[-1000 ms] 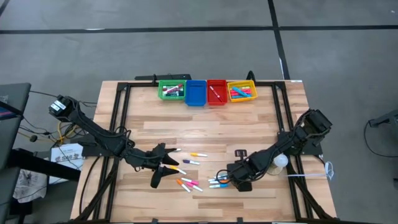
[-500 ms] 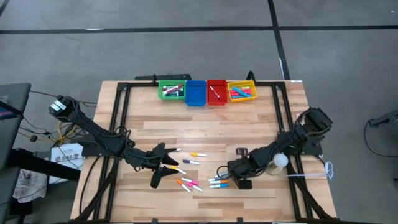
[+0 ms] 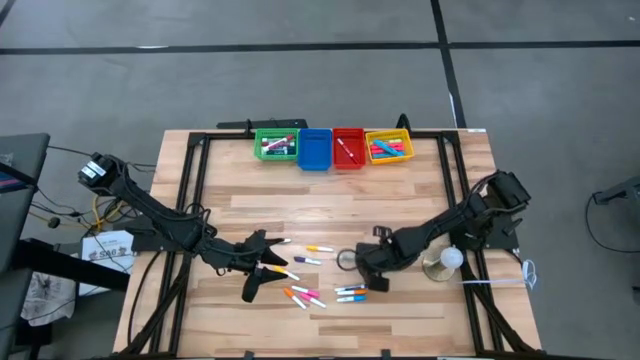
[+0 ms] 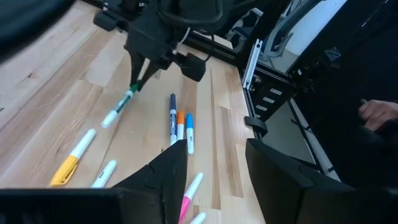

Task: Pick & Place Markers
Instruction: Put the small green marker pen into the red bin

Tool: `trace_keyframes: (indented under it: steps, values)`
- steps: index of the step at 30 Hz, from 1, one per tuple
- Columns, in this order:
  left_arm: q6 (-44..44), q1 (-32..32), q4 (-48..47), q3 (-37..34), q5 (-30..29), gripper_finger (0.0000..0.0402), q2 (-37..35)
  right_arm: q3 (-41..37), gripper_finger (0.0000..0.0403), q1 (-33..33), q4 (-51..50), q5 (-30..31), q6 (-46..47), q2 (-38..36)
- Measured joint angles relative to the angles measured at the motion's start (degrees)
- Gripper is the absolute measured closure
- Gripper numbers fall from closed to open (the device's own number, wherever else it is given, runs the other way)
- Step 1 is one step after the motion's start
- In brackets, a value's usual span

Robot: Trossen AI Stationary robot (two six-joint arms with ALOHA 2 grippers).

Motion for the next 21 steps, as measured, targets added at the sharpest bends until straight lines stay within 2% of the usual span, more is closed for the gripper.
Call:
trace_keyframes:
  steps: [5, 9, 14, 21]
  values:
    - [3.2, 0.0, -0.1, 0.0, 0.4, 0.0239, -2.0, 3.7, 0.0388, -2.8, -0.9, 0.6, 0.1, -1.6]
    - [7.7, 0.1, -1.0, 0.0, 0.4, 0.0239, -5.8, 8.5, 0.0385, -7.6, -4.1, 5.4, 0.1, -2.8]
    - [14.0, 0.2, -1.3, 0.0, -0.1, 0.0239, -10.8, 15.4, 0.0388, -16.9, -9.3, 6.5, 0.0, -3.2]
    - [20.5, 0.2, -1.3, 0.0, -3.2, 0.0239, -15.5, 21.1, 0.0384, -31.5, -9.8, 6.2, 2.1, -2.7]
